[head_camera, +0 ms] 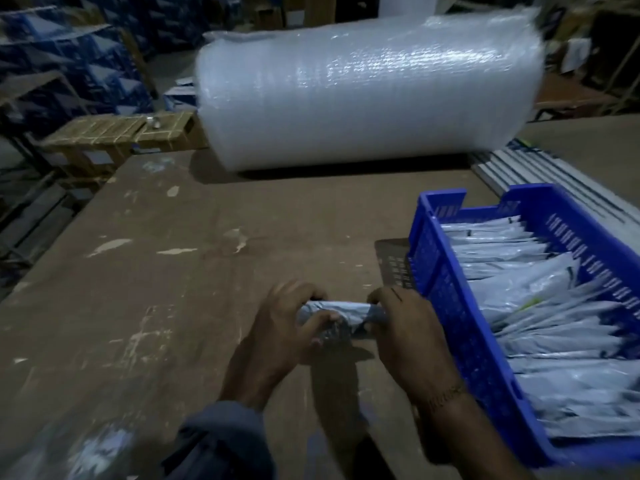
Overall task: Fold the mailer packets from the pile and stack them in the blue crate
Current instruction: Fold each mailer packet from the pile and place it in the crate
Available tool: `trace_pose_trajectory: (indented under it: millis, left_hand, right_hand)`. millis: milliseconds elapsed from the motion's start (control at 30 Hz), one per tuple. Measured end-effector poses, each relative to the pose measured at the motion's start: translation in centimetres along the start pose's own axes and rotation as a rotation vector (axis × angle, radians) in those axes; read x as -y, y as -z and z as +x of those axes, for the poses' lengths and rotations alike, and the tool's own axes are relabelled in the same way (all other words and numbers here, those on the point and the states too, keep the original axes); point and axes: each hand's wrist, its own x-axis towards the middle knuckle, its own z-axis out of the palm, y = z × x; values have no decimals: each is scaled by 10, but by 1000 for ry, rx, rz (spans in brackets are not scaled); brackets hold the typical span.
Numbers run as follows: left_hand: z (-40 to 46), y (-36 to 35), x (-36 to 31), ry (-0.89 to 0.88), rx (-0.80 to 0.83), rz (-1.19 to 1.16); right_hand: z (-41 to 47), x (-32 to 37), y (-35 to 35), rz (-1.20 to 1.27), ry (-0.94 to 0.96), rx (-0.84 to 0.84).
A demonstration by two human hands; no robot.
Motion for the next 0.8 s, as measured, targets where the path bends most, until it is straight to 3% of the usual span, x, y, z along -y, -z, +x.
trace_pose_trajectory:
  millis: [233,367,433,533,600,700,800]
  left_hand:
    - [58,-20,-129,-254,-94,-133]
    - [80,-92,-184,106,-122,-822]
    - [90,-135,-199,205,10,-921]
    - [89,-196,-206,216,498,-804]
    - [82,-230,-208,73,759,-467]
    - [75,-265,-213,-99,935,56]
    - [62,-284,-214,-151,1109,199]
  right_hand:
    - [-8,-48,146,-250,63,-127]
    - [-49,-121,197,-295,-47,-251]
    - [-71,-160,214,-308,-118,-249]
    - [-103,-207,234,-294,-213,-186]
    - [-118,-231,244,-275,-246,-156]
    - [-134,-256,258,-265,-237,-105]
    - [-150,-297,266,-153,-233,-96]
